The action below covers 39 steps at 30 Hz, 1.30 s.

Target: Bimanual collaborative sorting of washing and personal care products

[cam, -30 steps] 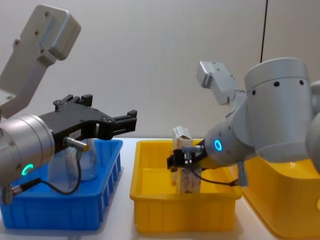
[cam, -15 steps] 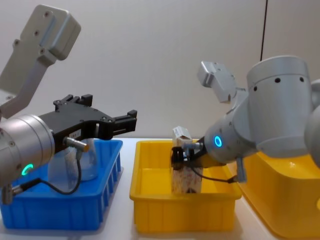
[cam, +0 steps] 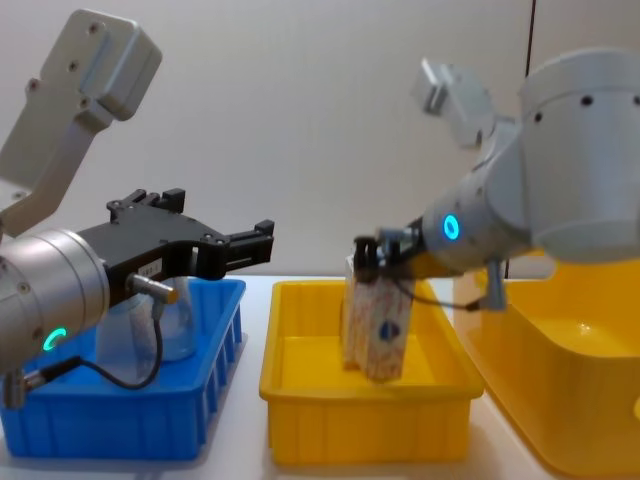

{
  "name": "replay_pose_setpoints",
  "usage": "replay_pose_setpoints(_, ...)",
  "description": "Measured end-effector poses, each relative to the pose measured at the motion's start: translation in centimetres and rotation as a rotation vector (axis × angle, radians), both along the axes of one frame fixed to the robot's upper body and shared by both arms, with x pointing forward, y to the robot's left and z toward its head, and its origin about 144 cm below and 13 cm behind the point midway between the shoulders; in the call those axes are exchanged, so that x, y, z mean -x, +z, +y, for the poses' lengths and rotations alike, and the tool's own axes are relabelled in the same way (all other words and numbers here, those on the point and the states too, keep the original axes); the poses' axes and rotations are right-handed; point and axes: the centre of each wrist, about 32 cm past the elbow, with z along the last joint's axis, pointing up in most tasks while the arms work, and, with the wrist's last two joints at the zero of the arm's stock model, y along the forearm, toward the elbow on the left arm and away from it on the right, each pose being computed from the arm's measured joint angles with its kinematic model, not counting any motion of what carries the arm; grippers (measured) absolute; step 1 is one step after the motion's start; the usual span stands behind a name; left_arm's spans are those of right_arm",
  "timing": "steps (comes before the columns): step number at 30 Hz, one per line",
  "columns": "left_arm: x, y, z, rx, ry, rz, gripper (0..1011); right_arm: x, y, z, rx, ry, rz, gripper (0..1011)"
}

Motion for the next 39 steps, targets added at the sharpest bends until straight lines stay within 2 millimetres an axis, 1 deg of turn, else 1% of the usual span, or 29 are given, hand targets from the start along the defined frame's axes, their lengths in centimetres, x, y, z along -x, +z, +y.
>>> replay_pose_setpoints(5,0.0,0.0,0.0,0.0,0.0,0.0,1001,0.6,1.4,-0.6,-0.003,-0.021,-0.056,267)
replay_pose_setpoints(9,0.0,0.0,0.0,0.0,0.0,0.0,1001,1.3,3.0,-1.4,-0.003,-0.052,-0.116,267)
replay_pose_setpoints(11,0.0,0.0,0.0,0.0,0.0,0.0,1001,1.5,3.4,-1.7,-0.001,-0.065,-0.131,267)
replay_pose_setpoints(16,0.0,0.0,0.0,0.0,0.0,0.0,1001,2.2,4.8,-3.1,0.009,-0.115,-0.17,264)
replay_pose_setpoints(21,0.0,0.0,0.0,0.0,0.0,0.0,1001,2.9,5.6,-4.4,0.023,-0.164,-0.189,264)
replay_pose_setpoints(23,0.0,0.0,0.0,0.0,0.0,0.0,1001,3.3,6.1,-5.3,0.032,-0.197,-0.193,264)
replay_pose_setpoints(25,0.0,0.0,0.0,0.0,0.0,0.0,1001,3.4,6.2,-5.5,0.035,-0.204,-0.192,264)
replay_pose_setpoints(32,0.0,0.0,0.0,0.0,0.0,0.0,1001,4.2,6.7,-7.8,0.057,-0.283,-0.178,264)
replay_pose_setpoints(39,0.0,0.0,0.0,0.0,0.0,0.0,1001,4.4,6.4,-9.3,0.068,-0.328,-0.158,262)
